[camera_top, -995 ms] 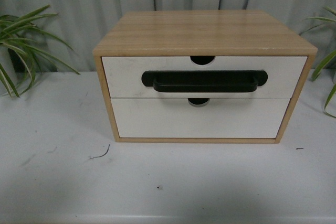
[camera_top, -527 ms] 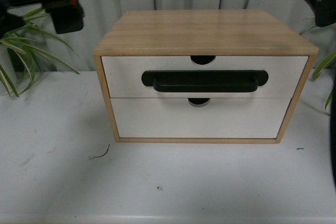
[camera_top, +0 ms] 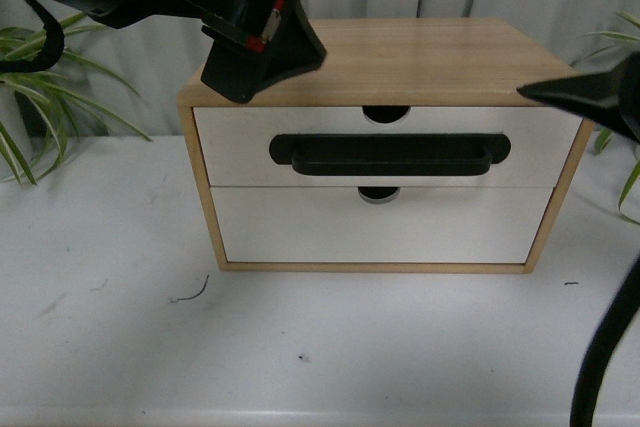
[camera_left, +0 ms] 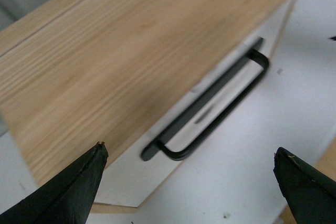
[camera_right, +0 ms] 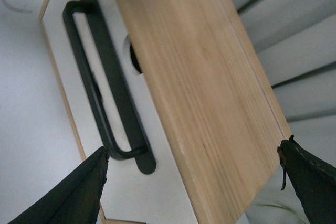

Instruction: Pull drawer

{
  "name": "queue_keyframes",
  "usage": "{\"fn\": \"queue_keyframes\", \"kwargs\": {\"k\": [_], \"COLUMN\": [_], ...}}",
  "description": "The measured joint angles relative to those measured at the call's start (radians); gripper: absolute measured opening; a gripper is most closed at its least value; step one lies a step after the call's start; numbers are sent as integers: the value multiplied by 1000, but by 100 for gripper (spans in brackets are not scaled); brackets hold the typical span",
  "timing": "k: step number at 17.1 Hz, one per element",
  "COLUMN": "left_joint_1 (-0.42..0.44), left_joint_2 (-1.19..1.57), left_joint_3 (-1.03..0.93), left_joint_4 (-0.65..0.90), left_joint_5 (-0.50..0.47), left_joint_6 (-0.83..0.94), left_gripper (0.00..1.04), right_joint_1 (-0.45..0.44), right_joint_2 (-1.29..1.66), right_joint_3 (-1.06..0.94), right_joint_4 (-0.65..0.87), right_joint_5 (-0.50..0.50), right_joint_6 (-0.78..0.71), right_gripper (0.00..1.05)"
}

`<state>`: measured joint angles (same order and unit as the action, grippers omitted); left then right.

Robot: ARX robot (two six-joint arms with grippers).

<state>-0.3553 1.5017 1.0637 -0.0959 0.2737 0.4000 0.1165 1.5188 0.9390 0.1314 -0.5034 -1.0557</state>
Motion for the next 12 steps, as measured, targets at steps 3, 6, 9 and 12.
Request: {"fn": "queue_keyframes", "kwargs": {"k": [3, 6, 9, 12], "left_joint_1": [-64, -108, -129, -132], "left_joint_2": [68, 161, 247, 293], "left_joint_3": [109, 197, 257, 262], "left_joint_4": [-241, -331, -330, -311], "left_joint_5": [39, 9, -19, -30], "left_joint_6": [219, 341, 369, 373], "left_gripper": [98, 98, 98, 98], "right_joint_1": [-20, -17, 4, 30], "right_joint_2": [47, 98, 148, 198], "right_joint_3": [62, 106, 138, 141], "right_joint_4": [-203, -317, -335, -341], "right_joint_5": [-26, -24, -6, 3], "right_joint_6": [-337, -560, -626, -636], "right_gripper": [98, 98, 98, 98]}}
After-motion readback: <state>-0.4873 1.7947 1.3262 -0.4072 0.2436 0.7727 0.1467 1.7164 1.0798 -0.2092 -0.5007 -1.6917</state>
